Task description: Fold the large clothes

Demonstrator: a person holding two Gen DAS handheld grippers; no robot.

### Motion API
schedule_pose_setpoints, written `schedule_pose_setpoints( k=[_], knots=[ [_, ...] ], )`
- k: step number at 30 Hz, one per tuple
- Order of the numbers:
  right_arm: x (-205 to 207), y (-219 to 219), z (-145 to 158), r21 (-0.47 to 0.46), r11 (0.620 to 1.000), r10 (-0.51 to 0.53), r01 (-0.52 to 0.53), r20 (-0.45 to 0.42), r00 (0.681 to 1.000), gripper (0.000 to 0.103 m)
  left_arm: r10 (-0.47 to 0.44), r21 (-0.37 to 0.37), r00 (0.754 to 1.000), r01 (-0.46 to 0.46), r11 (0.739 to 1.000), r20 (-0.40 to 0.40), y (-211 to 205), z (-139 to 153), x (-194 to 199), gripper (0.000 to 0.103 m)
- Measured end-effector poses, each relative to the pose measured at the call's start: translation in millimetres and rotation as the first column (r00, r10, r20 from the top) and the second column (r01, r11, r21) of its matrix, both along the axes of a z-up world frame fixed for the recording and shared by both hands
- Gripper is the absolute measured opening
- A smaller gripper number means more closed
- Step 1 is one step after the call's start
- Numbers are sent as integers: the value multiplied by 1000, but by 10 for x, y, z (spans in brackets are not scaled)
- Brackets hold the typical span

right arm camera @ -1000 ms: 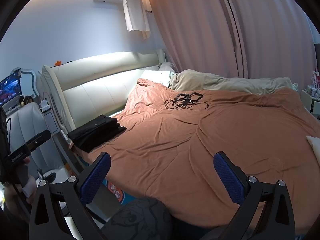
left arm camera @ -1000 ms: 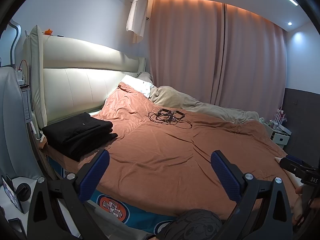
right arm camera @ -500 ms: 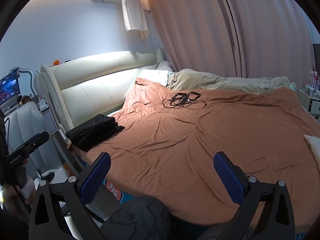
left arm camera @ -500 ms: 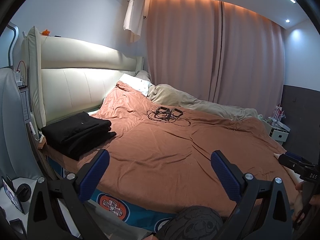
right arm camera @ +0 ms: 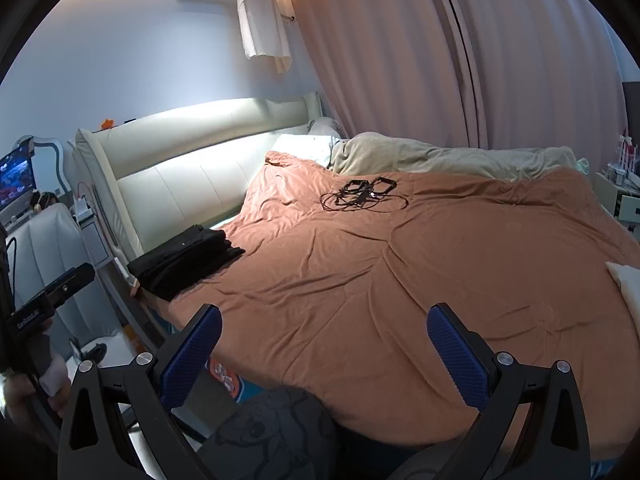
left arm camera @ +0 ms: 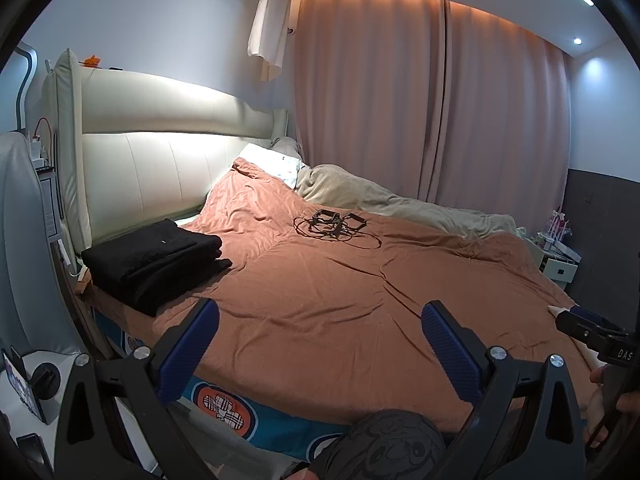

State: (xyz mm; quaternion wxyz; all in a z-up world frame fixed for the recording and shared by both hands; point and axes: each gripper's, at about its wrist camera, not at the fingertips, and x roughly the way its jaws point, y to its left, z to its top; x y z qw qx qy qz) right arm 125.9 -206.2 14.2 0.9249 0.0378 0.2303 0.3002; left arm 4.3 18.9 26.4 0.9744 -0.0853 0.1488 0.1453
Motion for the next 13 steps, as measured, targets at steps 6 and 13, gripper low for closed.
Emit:
schedule_pose_setpoints(
  k=[6,13],
  knots=[
    [14,-35,-17,-5,1000,-8,8,-9,1000,103,1,-5,1000,-1,1000,8,-9,-22,-33,103],
    [14,-47,-77,-7,1000,-21,21,-28,999,103,-14,22,1000,14,1000,15,-87,-10,-49,103]
  ],
)
